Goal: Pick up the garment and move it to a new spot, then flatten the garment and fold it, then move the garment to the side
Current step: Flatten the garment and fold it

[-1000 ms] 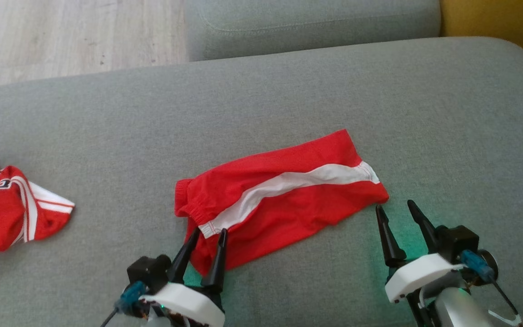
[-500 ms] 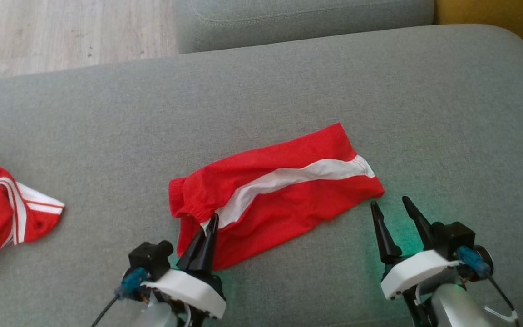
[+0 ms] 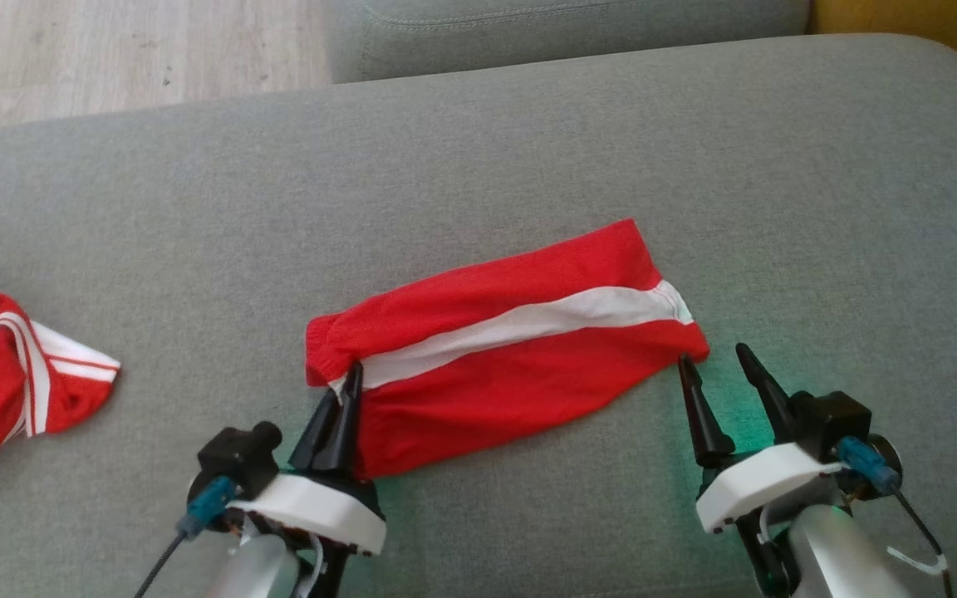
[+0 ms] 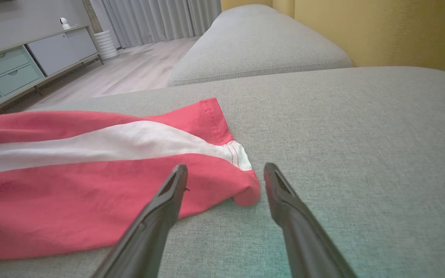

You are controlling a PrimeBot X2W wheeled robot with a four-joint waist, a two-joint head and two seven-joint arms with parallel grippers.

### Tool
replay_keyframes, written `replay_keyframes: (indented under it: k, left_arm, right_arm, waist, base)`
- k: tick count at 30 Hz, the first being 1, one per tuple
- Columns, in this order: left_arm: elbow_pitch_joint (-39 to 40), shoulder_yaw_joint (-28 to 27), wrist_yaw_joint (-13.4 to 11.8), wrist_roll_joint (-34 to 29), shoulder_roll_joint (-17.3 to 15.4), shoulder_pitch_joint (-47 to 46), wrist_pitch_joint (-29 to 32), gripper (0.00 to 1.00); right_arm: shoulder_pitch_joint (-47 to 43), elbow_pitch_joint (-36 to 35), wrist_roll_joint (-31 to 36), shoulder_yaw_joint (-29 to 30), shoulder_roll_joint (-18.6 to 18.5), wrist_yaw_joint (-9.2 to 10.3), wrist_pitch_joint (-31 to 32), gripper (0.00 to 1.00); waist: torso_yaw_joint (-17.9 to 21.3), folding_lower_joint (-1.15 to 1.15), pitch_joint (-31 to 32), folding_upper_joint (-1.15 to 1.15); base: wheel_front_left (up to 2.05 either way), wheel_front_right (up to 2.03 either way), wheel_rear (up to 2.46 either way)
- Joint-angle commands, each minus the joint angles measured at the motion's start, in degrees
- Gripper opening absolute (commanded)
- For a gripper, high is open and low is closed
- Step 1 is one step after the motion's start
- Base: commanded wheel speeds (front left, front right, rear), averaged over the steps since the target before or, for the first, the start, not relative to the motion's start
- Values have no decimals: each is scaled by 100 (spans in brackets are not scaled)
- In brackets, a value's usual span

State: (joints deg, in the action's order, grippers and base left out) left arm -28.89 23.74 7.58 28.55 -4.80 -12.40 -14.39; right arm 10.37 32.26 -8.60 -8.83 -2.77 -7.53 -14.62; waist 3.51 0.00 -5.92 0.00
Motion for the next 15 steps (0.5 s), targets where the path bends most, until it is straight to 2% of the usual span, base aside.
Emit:
replay_keyframes:
  k: [1, 6, 15]
  left_arm:
    - [200, -282, -9, -62, -22, -62, -61, 0]
    - [219, -524, -9, -178, -14, 19, -61, 0]
    - [210, -638, -9, -285, -2, 84, -61, 0]
  right_arm:
    - [187, -144, -45, -109, -10, 4, -38, 100]
    - [188, -135, -50, -66, -10, 4, -38, 100]
    - [407, 61, -150, 15, -10, 4, -38, 100]
  waist:
    - [-25, 0, -6, 0]
    - [-102, 0, -20, 0]
    - [-226, 0, -55, 0]
  base:
    - [0, 0, 0]
    - [0, 0, 0]
    - [0, 0, 0]
